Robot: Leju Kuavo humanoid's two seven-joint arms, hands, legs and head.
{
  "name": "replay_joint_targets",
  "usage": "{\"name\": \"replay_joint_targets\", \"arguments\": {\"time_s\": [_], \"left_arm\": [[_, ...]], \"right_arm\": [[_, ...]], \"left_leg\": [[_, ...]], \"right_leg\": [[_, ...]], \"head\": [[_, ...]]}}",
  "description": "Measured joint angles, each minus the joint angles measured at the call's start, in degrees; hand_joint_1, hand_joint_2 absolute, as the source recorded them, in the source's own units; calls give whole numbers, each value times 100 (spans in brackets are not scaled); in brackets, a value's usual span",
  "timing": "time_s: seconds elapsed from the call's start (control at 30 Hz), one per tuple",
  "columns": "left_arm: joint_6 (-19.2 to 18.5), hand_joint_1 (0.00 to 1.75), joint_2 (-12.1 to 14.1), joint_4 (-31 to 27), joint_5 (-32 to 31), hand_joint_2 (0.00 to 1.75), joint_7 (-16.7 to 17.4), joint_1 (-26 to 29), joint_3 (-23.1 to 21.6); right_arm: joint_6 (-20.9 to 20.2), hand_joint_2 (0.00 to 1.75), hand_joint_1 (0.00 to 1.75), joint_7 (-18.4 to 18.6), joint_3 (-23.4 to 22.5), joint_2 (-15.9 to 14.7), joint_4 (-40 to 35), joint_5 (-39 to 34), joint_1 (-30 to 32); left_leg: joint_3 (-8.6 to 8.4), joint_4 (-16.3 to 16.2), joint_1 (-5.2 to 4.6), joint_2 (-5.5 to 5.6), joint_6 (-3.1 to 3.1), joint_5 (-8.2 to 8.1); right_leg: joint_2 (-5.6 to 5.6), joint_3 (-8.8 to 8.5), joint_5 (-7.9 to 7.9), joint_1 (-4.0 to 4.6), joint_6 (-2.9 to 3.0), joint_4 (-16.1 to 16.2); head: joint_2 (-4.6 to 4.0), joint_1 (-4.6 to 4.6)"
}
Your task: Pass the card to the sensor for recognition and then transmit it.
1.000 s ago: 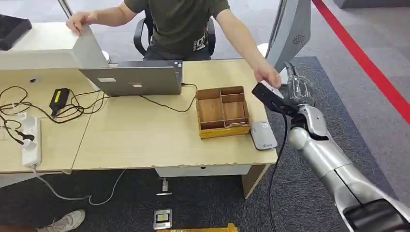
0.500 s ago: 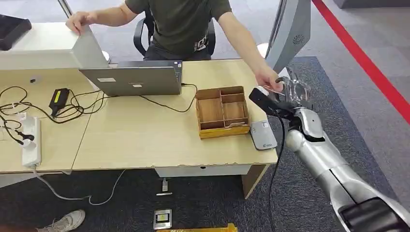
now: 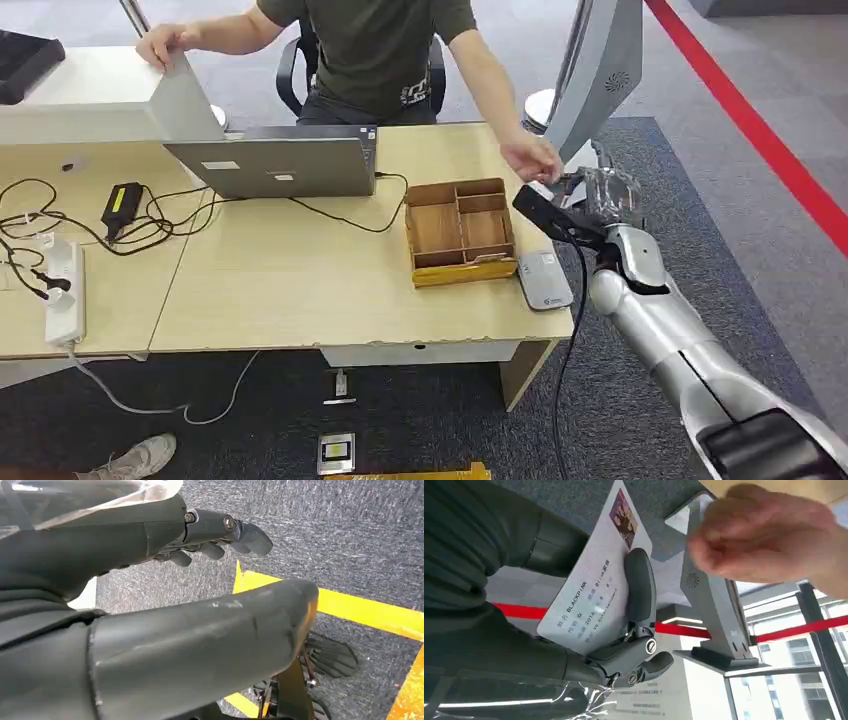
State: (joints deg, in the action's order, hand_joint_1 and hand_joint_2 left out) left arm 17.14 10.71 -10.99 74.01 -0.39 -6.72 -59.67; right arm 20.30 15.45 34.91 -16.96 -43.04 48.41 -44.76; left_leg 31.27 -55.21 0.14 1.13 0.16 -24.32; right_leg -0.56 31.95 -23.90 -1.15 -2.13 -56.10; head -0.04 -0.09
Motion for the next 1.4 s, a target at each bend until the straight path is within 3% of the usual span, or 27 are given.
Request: {"name": "replay_joint_targets", "arguments": {"time_s": [0.23, 0.73, 1.4], "left_arm": [[20, 0, 0, 0, 37, 0, -65, 3, 0], [240, 0, -28, 0, 168, 0, 39, 7, 68], [448, 0, -55, -2, 332, 0, 105, 32, 254]], "right_arm": [[-92, 175, 175, -29, -20, 4, 7, 61, 41], [227, 175, 175, -538, -40, 240, 735, -380, 321], [315, 175, 175, -634, -155, 417, 1119, -575, 642]], "left_leg": [[0, 0, 0, 0, 0, 0], [1, 0, 0, 1, 0, 0], [1, 0, 0, -1, 0, 0]], "right_leg": [[0, 0, 0, 0, 0, 0], [0, 0, 0, 0, 0, 1], [0, 1, 0, 0, 0, 1]], "head": [[0, 0], [0, 2], [0, 0]]}}
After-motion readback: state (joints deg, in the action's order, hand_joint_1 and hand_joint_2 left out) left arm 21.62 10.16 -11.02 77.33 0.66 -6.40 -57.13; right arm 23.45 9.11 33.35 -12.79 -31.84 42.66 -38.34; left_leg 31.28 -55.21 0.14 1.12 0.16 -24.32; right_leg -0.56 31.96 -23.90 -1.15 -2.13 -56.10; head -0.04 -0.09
